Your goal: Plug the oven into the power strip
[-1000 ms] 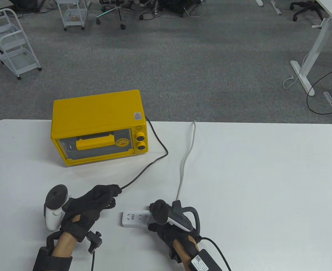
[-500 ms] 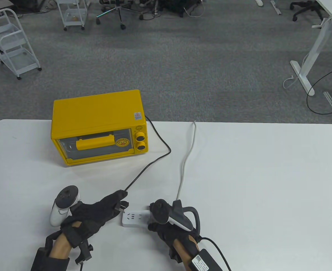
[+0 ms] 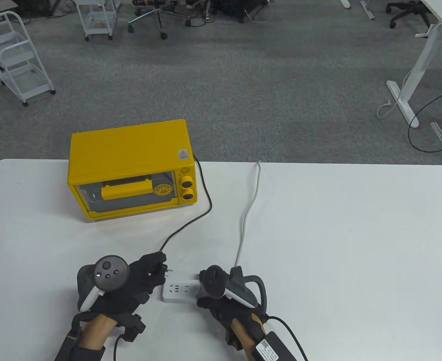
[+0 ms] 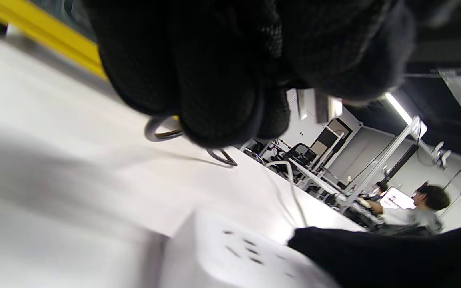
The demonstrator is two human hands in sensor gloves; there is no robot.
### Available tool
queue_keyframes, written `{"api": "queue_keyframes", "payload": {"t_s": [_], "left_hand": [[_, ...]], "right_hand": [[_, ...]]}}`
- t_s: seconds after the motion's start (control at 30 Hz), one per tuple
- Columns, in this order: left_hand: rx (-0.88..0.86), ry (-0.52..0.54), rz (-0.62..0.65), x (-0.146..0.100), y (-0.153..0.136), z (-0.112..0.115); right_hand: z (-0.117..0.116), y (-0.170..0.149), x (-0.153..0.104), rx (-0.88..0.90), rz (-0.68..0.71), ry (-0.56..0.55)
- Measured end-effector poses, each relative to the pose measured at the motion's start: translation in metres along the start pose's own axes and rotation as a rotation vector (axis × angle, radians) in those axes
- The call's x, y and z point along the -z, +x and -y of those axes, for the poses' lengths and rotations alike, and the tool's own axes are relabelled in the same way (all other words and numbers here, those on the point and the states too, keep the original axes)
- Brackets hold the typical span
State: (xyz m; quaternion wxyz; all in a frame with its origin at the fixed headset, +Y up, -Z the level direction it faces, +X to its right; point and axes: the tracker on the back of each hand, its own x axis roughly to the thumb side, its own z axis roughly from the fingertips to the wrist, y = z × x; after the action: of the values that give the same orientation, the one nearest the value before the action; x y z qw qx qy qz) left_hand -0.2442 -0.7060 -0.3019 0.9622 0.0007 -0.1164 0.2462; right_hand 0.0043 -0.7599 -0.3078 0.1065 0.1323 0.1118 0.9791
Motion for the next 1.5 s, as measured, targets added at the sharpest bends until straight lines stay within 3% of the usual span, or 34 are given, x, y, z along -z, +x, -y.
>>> {"api": "queue_keyframes", "payload": {"t_s": [0.13,0.47,1.0,1.23,1.5], "left_hand": [[0.196,-0.045,0.048,0.003,0.015,0.014],[0.359,-0.121,0.023,0.003,0.023,0.035],[0.409,-0.134,-0.003,0.009,0.023,0.039],[0.442,-0.247,0.012,0.021,0.029,0.038],[0.459,-0.258,0.010,0.026,0.030,0.037]], "right_hand": [[0.000,0.000,0.000,0.001,0.000,-0.002],[0.000,0.000,0.000,0.001,0.001,0.002],[0.000,0.000,0.000,-0.002,0.000,0.001],[0.000,0.000,0.000,-0.008,0.000,-0.001],[0.000,0.000,0.000,-0.013,-0.001,-0.006]]}}
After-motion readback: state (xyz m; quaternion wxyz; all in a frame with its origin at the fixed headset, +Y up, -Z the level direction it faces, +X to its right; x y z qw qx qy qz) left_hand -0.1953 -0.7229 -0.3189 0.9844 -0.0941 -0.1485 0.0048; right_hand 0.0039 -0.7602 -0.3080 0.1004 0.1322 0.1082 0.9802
